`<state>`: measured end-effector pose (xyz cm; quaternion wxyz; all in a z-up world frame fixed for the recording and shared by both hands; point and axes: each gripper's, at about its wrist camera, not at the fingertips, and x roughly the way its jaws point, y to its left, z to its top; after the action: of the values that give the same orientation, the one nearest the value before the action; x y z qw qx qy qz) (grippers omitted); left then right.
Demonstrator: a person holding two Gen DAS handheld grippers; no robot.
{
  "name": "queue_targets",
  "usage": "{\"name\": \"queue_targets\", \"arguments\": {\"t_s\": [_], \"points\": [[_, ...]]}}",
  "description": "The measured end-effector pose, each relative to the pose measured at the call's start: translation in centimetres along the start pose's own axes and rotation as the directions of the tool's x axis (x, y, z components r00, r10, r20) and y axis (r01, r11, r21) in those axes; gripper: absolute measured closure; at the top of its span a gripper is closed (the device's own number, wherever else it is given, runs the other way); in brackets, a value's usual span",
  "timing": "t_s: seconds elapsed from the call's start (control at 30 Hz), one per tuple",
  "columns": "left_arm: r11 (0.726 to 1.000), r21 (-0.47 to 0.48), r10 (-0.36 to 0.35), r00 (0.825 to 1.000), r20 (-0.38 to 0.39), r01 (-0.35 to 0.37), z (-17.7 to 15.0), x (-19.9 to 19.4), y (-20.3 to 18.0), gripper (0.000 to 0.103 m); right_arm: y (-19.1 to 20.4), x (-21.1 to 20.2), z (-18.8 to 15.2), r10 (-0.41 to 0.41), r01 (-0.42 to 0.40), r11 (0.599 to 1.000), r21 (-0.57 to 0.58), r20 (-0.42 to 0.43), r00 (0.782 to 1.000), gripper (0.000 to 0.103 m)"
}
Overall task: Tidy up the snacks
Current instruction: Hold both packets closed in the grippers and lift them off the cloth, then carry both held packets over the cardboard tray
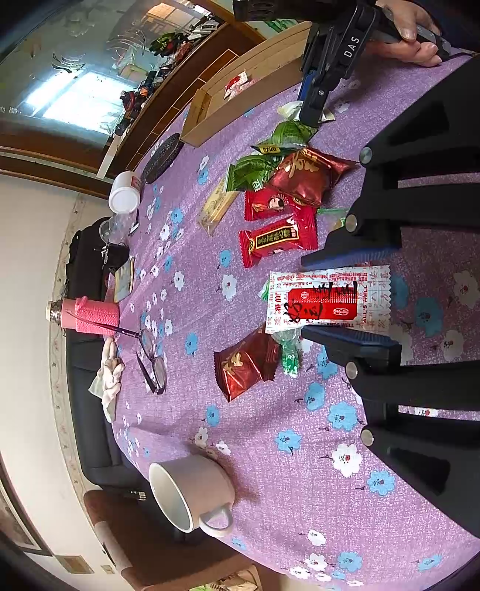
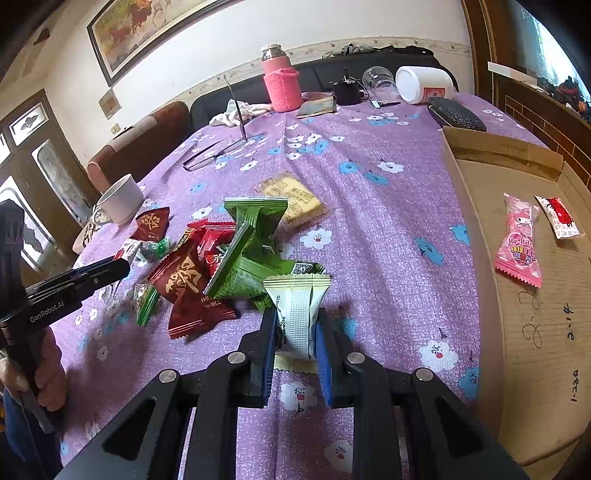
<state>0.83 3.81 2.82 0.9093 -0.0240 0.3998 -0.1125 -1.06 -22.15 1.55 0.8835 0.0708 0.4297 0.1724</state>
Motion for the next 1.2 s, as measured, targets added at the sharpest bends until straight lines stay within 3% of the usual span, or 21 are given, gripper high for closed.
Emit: {"name": "queue_targets", "arguments": {"t_s": [0.77, 1.2], "points": [[1.000, 0.009, -0.021, 1.000, 0.005, 0.021, 0.0, -0.3, -0.4, 0.073, 0.0, -0.1, 0.1, 0.008, -0.008, 1.000, 0.000, 0.007, 1.000, 0.082], [0.999, 0.000, -0.042, 0.999, 0.010, 0.042, 0.1, -0.5, -0.2, 0.073, -0.2, -1.3, 0.1, 0.006, -0.006, 1.000, 0.011, 0.068, 0.998, 0.082]]}}
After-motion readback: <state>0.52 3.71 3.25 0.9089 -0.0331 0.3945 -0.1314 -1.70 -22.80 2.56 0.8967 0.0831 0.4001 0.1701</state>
